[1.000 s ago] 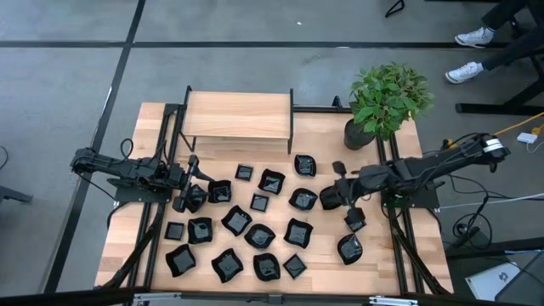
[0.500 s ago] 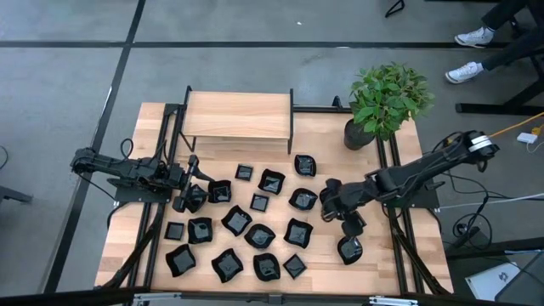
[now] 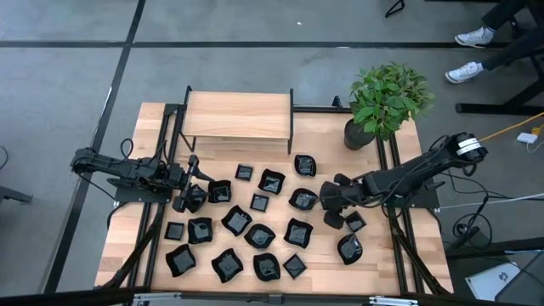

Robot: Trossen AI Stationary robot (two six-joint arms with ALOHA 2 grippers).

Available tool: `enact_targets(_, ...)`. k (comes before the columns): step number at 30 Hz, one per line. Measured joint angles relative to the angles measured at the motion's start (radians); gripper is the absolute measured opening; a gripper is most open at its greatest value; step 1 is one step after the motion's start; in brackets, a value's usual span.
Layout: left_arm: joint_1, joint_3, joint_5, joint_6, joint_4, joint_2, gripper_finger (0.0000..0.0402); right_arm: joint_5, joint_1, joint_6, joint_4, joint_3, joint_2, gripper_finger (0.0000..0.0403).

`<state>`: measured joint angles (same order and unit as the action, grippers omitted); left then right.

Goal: Pick & Place Mini shaped plates
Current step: Put the square plate on the shelf

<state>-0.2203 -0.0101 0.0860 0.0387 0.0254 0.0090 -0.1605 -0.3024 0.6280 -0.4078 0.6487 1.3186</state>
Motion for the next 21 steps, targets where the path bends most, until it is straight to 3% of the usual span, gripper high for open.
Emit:
enact_targets(7, 0.000, 0.000, 0.000, 0.000, 0.000, 0.000, 0.0208, 0.006, 0.030, 0.148, -0.065, 0.000, 0.010, 0.0053)
enact_targets(21, 0.000, 0.000, 0.000, 0.000, 0.000, 0.000, 0.0207, -0.002, 0.030, 0.158, -0.057, 0.000, 0.014, 0.0053)
